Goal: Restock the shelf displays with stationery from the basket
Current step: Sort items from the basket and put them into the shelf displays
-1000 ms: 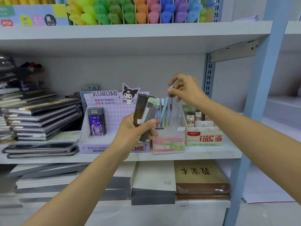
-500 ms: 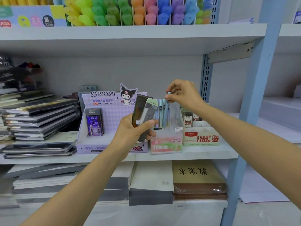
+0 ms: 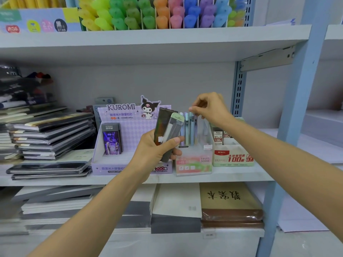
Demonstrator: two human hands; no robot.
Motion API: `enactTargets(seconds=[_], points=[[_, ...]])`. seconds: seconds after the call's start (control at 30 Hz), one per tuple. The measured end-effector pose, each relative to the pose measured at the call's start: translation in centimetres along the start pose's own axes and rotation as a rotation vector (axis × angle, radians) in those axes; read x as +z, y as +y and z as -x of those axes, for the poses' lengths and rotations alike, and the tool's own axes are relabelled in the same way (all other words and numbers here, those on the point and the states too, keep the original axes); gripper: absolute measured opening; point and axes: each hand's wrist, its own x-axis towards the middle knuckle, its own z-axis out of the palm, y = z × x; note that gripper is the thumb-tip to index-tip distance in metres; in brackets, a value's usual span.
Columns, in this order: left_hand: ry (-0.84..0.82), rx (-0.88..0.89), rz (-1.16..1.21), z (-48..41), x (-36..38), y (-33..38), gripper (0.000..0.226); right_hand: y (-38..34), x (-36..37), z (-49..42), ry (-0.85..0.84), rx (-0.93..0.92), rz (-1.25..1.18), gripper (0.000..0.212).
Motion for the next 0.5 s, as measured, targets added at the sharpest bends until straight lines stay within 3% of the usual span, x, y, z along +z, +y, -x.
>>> enactTargets(seconds=[0.13,0.23,0.3,0.37,0.43,0.5], points=[[-0.001,-0.002,0.007,0.0,0.1,0.3,0.023,0.4,0.5,0.8,-0.042,0.036,0.050,0.014],[0.020,-0.009,-0.001,-0.1,0.2,0.4,0.022,-0.5,-0.5,1.1,0.053,-0.021,0.052,0.018],[0.037,-0.010,-0.022,-0.2,0.3,0.6,0.015,-1.6,-1.5,1.6,0.027,0.002,-0.215,0.021],[0.039,-0.003,-0.025,-0.2,0.7,0.8,0.012,-2.6,-1.9,2.6,-0.137,0.024,-0.440,0.021],[0.033,-0.002,-0.018,-0.2,1.2,1.2,0.014,-2.9,-1.8,3.8,-0.271,-0.005,-0.496,0.022],[0.047,-0.037,0.028,-0.1,1.7,1.5,0.020,-2.9,-2.0,4.5,-0.261,-0.022,-0.535,0.022]])
